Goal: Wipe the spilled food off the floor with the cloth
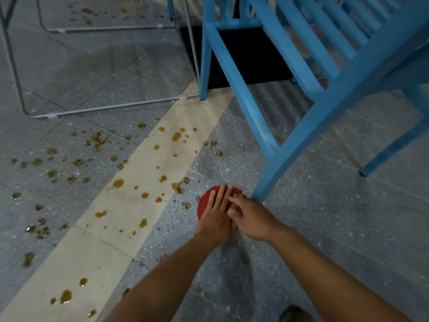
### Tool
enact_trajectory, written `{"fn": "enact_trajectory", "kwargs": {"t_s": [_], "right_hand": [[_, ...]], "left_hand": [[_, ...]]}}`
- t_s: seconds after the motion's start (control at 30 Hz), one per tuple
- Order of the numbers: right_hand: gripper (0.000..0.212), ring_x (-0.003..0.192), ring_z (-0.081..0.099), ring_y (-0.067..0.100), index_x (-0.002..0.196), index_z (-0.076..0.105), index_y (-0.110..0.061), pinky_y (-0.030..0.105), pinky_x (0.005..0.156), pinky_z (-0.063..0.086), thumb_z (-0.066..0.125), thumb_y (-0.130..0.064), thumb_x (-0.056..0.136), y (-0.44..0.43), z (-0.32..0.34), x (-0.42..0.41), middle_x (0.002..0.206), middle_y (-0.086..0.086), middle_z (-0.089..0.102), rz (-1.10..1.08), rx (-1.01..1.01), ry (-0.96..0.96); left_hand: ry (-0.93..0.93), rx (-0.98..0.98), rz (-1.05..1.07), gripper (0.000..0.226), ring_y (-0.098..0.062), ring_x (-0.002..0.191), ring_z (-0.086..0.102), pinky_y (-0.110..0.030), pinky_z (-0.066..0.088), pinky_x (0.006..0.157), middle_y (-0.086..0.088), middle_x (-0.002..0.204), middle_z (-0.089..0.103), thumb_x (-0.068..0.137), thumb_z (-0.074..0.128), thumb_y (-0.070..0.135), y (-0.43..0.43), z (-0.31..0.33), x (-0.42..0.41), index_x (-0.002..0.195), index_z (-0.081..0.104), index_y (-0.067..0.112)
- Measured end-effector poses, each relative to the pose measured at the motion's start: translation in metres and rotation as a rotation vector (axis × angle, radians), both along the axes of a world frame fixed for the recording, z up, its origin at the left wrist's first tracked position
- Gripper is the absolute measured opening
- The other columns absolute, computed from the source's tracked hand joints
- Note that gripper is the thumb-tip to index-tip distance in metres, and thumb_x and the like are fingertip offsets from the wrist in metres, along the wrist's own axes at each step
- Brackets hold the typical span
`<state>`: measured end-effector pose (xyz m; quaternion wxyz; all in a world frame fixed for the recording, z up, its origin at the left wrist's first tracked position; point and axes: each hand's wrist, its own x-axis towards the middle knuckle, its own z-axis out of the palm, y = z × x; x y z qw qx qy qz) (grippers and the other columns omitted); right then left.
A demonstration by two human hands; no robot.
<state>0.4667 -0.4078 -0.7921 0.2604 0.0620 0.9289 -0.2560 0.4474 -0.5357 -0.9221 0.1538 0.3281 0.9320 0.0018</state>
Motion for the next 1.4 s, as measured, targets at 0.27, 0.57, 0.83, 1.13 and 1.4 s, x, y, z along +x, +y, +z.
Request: {"fn": "enact_trajectory", "kwargs": {"t_s": [0.27,0.57,0.83,1.13,1.4], "right_hand": [[0.047,0.135,0.052,0.021,0.147,0.052,-0.022,0.035,0.114,0.041,0.056,-0.033,0.102,-0.006,0.006,-0.012,0.149,0.001,0.055,0.017,-0.058,0.036],[0.038,0.119,0.06,0.016,0.136,0.059,-0.029,0.032,0.102,0.05,0.06,-0.033,0.098,-0.01,-0.017,0.026,0.132,-0.008,0.064,0.022,0.064,0.162],[0.045,0.129,0.056,0.018,0.137,0.061,-0.02,0.033,0.109,0.045,0.068,-0.032,0.094,-0.013,-0.021,0.033,0.136,-0.001,0.064,-0.002,-0.031,0.217],[0.049,0.126,0.057,0.012,0.137,0.058,-0.032,0.028,0.105,0.046,0.069,-0.043,0.091,-0.024,-0.018,0.024,0.139,-0.011,0.06,-0.135,-0.067,0.242],[0.049,0.13,0.055,0.02,0.139,0.059,-0.022,0.035,0.109,0.045,0.068,-0.038,0.094,-0.028,-0.023,0.029,0.139,0.001,0.061,-0.074,-0.048,0.224]], "left_hand": [[-0.085,0.15,-0.256,0.062,-0.031,0.166,0.003,-0.052,-0.002,0.13,-0.006,0.179,0.011,0.112,0.029,0.058,-0.067,-0.012,0.096,0.17,0.023,0.034],[-0.083,0.094,-0.067,0.074,-0.033,0.164,-0.019,-0.06,-0.007,0.132,-0.009,0.18,0.006,0.109,0.015,0.066,-0.027,0.001,0.049,0.171,0.022,0.027],[0.01,0.192,-0.147,0.065,-0.026,0.167,0.001,-0.053,-0.003,0.132,0.0,0.181,0.007,0.112,0.029,0.066,-0.123,-0.022,0.103,0.171,0.017,0.04],[-0.03,0.207,-0.005,0.068,-0.032,0.166,-0.013,-0.059,0.001,0.133,-0.008,0.18,0.001,0.113,0.02,0.063,-0.052,-0.016,0.089,0.172,0.013,0.03],[0.041,0.152,0.061,0.067,-0.027,0.167,-0.003,-0.055,0.002,0.132,-0.005,0.181,0.009,0.113,0.028,0.063,-0.133,-0.021,0.13,0.172,0.014,0.035]]}}
